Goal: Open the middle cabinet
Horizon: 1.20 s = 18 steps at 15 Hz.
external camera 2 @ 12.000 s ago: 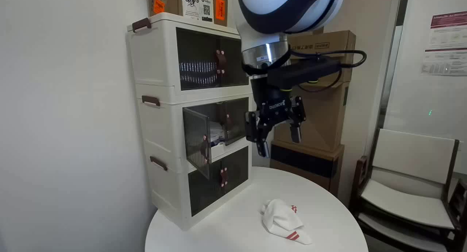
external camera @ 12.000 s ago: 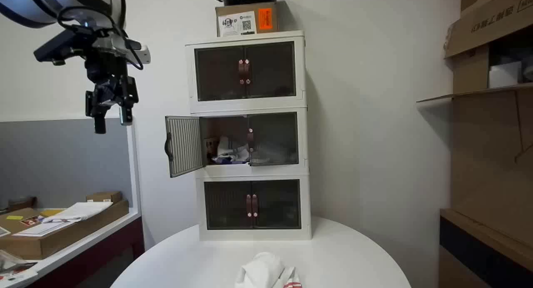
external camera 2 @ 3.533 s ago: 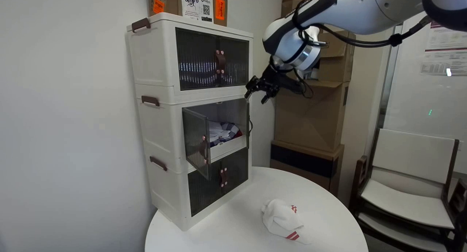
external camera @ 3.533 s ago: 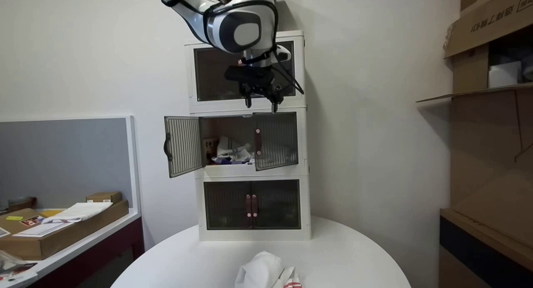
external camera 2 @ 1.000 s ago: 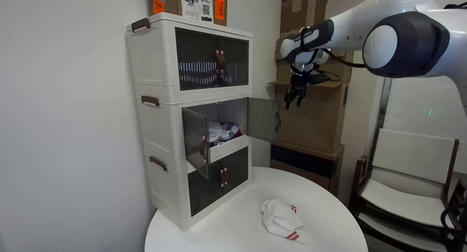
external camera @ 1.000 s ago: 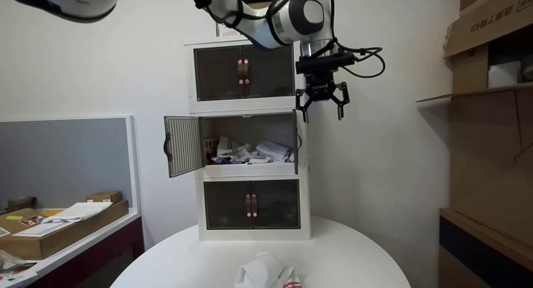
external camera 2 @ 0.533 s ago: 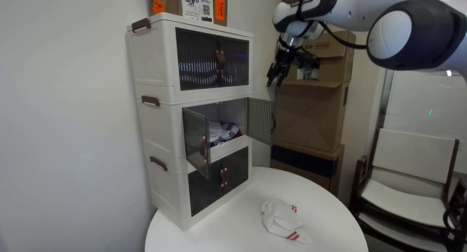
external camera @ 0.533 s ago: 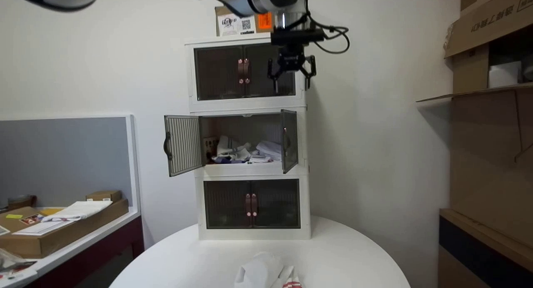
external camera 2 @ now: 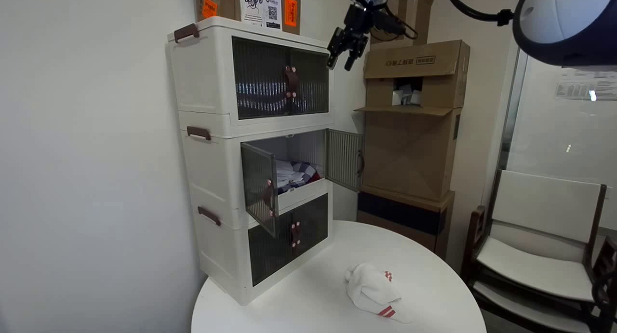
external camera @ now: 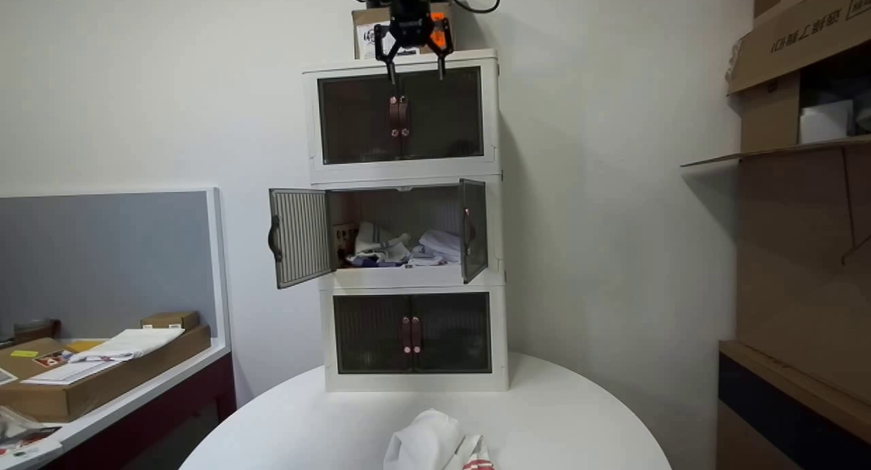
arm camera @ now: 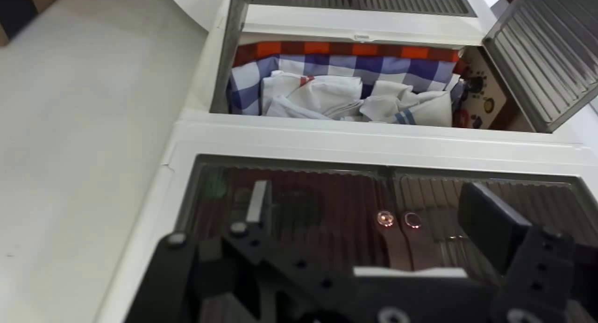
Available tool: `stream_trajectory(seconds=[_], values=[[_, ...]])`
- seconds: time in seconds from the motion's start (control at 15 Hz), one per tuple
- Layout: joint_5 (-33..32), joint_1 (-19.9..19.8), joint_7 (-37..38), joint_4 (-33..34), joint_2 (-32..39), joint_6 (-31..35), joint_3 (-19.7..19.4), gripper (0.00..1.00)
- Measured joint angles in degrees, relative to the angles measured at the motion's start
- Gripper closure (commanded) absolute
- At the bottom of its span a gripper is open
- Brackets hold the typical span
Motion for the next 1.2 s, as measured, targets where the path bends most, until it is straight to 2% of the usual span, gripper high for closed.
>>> stream_trajectory(seconds=[0.4, 0.6, 0.87, 1.07, 1.2], values=[[-2.8, 5.7, 8.9, -17.3, -3.0, 5.5, 1.5, 0.00], [-2.8, 6.0, 9.9, -26.3, -5.8, 6.1, 1.4, 0.00], [-3.5, 6.0, 9.6, -38.5, -11.3, 8.9, -1.0, 0.00], [-4.2, 6.0, 7.8, -48.5, -14.2, 15.3, -3.4, 0.00], [-5.6, 6.0, 5.7, -55.6, -15.1, 22.6, -4.8, 0.00]])
